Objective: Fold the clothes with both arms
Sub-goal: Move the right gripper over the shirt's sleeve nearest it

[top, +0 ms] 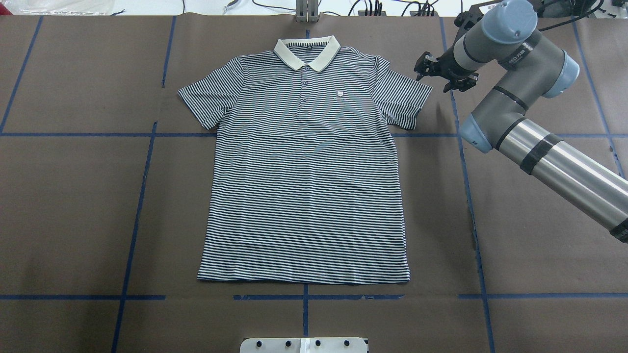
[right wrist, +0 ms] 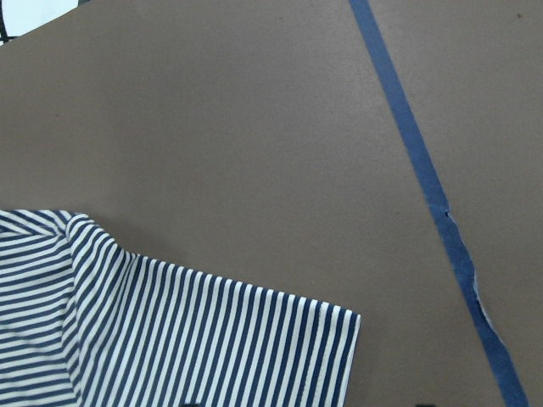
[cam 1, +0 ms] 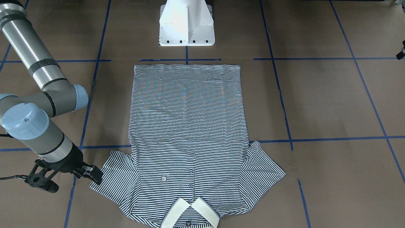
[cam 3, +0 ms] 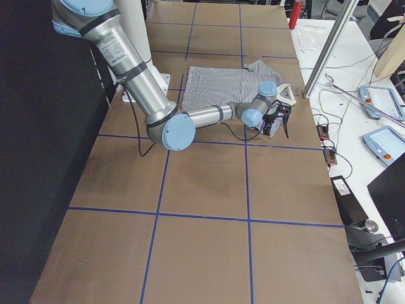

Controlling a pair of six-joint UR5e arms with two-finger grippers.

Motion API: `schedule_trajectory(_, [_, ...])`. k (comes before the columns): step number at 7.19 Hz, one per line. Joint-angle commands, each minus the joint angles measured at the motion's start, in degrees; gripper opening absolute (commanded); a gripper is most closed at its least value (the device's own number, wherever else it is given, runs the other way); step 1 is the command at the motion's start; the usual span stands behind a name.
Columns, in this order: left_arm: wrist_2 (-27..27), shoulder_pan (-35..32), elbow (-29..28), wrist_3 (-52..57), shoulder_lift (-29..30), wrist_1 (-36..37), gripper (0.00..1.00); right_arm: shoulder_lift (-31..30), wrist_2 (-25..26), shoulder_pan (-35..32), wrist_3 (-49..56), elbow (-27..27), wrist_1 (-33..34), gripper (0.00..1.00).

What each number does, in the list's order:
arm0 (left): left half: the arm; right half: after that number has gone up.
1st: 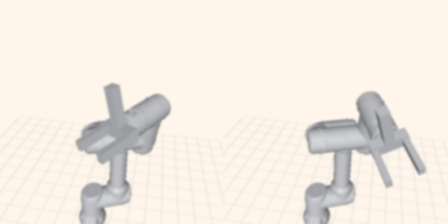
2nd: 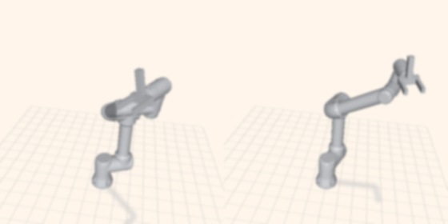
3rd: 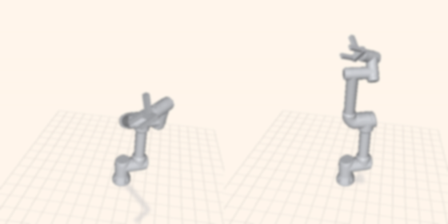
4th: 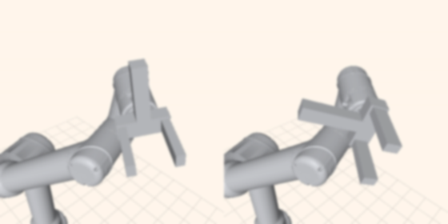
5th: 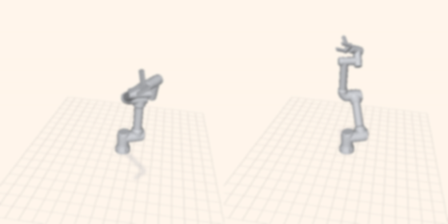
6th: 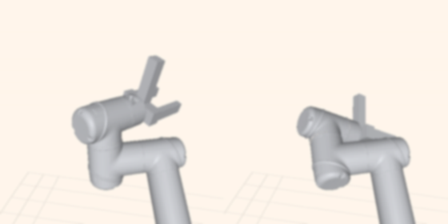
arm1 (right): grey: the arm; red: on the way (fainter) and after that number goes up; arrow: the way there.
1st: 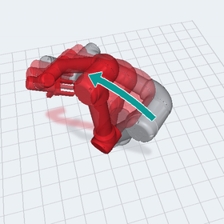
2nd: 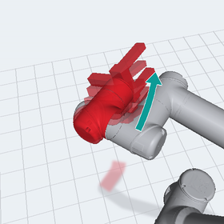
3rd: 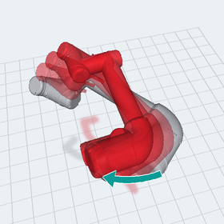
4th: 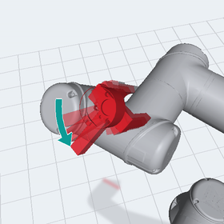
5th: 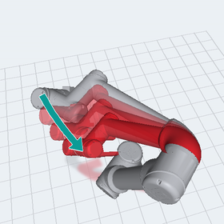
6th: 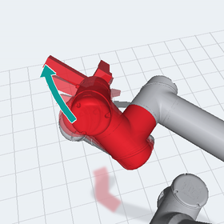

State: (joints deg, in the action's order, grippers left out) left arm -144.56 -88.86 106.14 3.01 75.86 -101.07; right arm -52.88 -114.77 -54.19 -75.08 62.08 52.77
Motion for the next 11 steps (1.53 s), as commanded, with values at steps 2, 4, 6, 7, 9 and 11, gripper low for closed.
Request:
schedule_trajectory(2, [-0.11, 0.0, -0.32, -0.02, -0.01, -0.09, 1.0, 1.8, 1.22, 0.93, -0.07, -3.44, -0.03, 0.77])
schedule_trajectory(4, [-0.19, 0.0, -0.4, -0.02, -0.01, -0.09, 1.0, 2.17, 1.22, 1.02, 0.02, -4.68, -0.03, 0.71])
schedule_trajectory(6, [-0.19, 0.0, -0.41, 0.06, -0.01, -0.18, 1.0, 2.52, 1.22, 1.02, 0.02, -5.12, 0.05, 0.67])
schedule_trajectory(7, [-0.19, 0.0, -0.32, 0.07, -0.01, -0.18, 1.0, 2.78, 1.22, 1.02, -0.07, -5.21, 0.05, 0.58])
schedule_trajectory(9, [-0.19, 0.0, -0.32, 0.07, -0.09, -0.18, 1.0, 2.78, 1.22, 1.02, 0.02, -5.74, 0.05, 0.54])
schedule_trajectory(11, [-0.28, -0.09, -0.32, 0.07, -0.09, -0.18, 1.0, 2.69, 1.22, 1.02, 0.02, -5.83, 0.14, 0.55])
